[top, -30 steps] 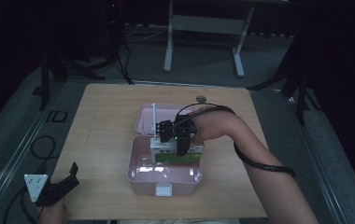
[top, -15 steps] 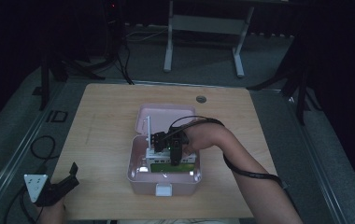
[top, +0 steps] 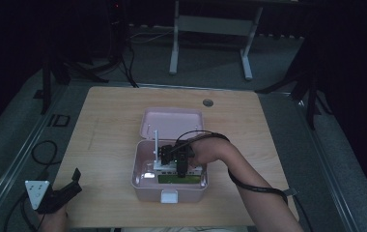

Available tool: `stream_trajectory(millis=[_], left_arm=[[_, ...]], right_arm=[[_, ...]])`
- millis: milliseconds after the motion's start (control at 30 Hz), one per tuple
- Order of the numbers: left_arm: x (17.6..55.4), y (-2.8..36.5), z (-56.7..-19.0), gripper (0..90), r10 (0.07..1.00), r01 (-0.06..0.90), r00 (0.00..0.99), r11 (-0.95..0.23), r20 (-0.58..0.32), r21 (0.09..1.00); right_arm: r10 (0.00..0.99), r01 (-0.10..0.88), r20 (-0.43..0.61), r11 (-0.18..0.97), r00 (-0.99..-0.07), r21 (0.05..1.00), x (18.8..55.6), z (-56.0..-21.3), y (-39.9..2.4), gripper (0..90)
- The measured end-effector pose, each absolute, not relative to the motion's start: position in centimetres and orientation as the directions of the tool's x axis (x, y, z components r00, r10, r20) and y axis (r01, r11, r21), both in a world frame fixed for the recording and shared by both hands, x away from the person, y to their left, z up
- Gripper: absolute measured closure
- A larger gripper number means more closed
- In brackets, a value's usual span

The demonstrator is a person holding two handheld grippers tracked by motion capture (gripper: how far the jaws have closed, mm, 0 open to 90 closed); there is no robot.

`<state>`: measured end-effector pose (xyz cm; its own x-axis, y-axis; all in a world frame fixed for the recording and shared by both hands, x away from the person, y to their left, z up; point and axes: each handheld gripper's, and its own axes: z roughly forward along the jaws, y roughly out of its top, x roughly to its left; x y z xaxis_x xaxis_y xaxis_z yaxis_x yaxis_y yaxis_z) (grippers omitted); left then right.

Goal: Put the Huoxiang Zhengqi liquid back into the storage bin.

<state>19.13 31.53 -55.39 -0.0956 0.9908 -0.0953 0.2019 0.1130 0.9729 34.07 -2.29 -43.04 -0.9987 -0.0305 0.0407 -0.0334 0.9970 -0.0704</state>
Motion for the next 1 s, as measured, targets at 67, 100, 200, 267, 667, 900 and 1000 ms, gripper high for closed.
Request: stream_trajectory(millis=[67,100,200,267,667,900,1000], left_arm=[[19.1,31.5,-55.4,0.2,0.991,0.203,-0.095,0.113,-0.096,0.973],[19.1,31.5,-55.4,0.2,0.991,0.203,-0.095,0.113,-0.095,0.973],[19.1,31.5,-55.4,0.2,0.991,0.202,-0.094,0.113,-0.096,0.973],[19.1,31.5,-55.4,0.2,0.991,0.202,-0.094,0.113,-0.096,0.973],[19.1,31.6,-55.4,0.2,0.991,0.201,-0.093,0.113,-0.096,0.973],[19.2,31.5,-55.4,0.2,0.991,0.204,-0.091,0.113,-0.096,0.973],[19.2,31.5,-55.4,0.2,0.991,0.205,-0.091,0.112,-0.095,0.972]], right_arm=[[-0.029,-0.032,0.04,0.997,-0.999,-0.071,34.0,-43.5,-2.4,62.8],[-0.028,-0.031,0.044,0.997,-0.999,-0.069,34.0,-43.7,-2.4,62.8],[-0.036,-0.039,0.042,0.997,-0.998,-0.068,33.9,-44.2,-2.4,62.7],[-0.038,-0.04,0.04,0.997,-0.999,-0.066,33.9,-44.5,-2.4,62.7],[-0.035,-0.038,0.043,0.996,-0.998,-0.08,33.7,-46.8,-2.6,62.1],[-0.035,-0.039,0.068,0.998,-0.997,-0.056,33.5,-46.8,-3.0,53.3],[-0.041,-0.043,0.071,0.998,-0.997,-0.04,33.4,-46.3,-3.1,50.2]])
